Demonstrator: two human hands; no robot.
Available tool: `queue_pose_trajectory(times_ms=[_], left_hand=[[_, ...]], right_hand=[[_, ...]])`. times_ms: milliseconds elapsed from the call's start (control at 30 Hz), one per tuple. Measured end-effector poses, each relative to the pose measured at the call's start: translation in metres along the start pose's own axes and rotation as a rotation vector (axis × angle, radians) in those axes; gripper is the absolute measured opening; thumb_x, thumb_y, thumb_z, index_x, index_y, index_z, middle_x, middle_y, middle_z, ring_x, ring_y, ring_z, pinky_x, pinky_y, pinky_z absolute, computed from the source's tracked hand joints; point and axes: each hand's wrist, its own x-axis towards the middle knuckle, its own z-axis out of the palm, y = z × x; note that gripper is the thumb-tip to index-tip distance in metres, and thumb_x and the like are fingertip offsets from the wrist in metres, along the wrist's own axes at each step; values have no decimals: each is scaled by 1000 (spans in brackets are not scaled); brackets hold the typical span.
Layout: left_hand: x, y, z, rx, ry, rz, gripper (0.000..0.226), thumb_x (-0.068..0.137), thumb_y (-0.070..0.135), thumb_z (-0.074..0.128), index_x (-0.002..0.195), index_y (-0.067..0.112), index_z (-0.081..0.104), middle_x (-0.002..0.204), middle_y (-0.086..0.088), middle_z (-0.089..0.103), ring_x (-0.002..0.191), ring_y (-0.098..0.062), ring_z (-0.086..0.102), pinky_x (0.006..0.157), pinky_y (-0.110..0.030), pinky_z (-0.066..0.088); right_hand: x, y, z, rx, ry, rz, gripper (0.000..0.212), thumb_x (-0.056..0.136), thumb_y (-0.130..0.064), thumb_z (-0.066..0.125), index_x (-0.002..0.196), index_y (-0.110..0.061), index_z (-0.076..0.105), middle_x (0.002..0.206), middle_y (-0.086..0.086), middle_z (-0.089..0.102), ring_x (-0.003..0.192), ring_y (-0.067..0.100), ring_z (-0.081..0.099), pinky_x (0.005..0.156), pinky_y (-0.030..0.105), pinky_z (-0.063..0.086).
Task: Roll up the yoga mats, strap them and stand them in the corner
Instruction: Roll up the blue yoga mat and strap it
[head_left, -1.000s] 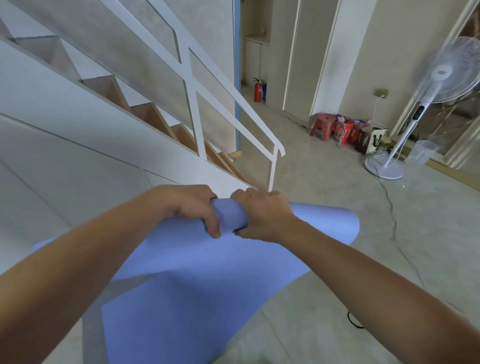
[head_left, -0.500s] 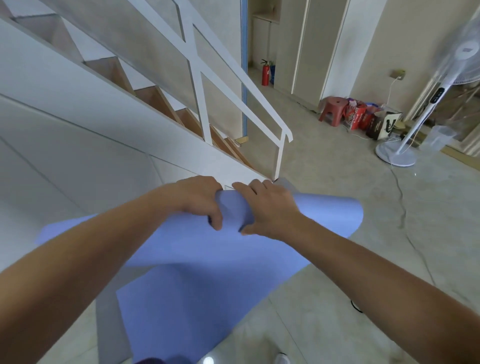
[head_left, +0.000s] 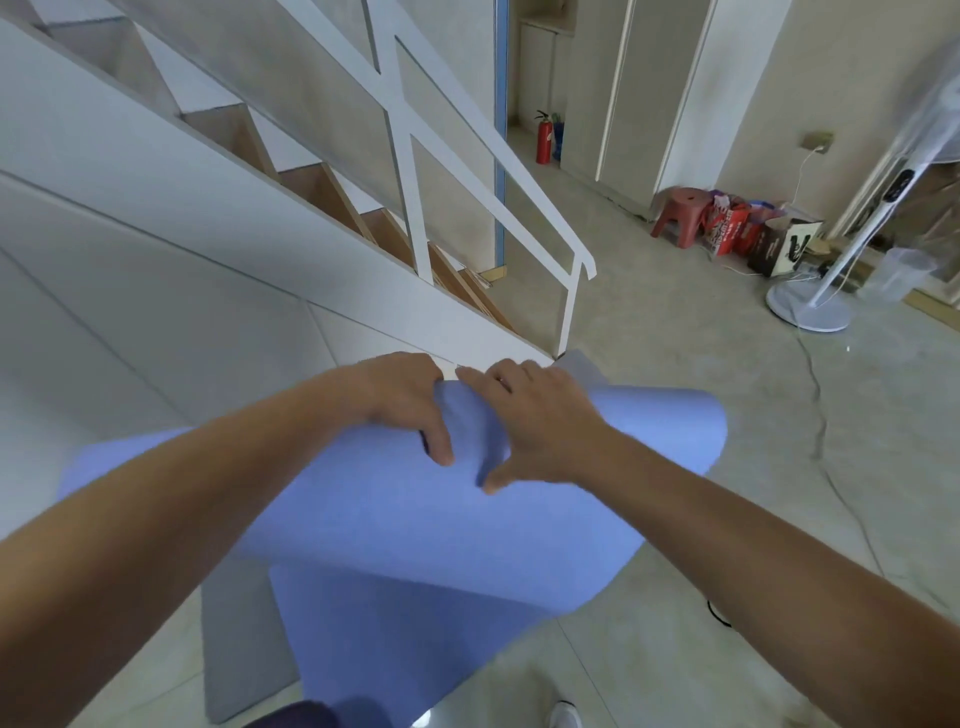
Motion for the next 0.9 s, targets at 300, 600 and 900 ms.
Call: queue_pose_trajectory(times_ms=[300, 600, 900], left_hand=[[-23, 10, 1, 485, 101, 132, 88, 56, 64, 83, 124, 28, 41, 107, 10, 60, 91, -18, 62, 71, -32, 46], [-13, -22, 2, -369, -272, -59, 64, 47, 25, 92, 106, 12, 72, 95, -5, 78, 87, -30, 76, 87, -50, 59], [-10, -4, 14, 440, 130, 72, 75, 53, 61, 81, 108, 24, 45, 94, 9, 60, 84, -20, 63, 73, -33, 52]], right_hand=[[19, 15, -29, 340, -197, 38, 46, 60, -55, 81, 95, -40, 55, 88, -15, 60, 88, 14, 58, 71, 32, 48], [8, -4, 19, -50, -11, -111, 123, 57, -67, 76, 154, -29, 11, 138, 0, 45, 119, 24, 48, 99, 43, 41], [39, 22, -15, 257, -281, -41, 64, 59, -55, 79, 115, -42, 51, 96, -16, 63, 95, 15, 61, 75, 33, 49]])
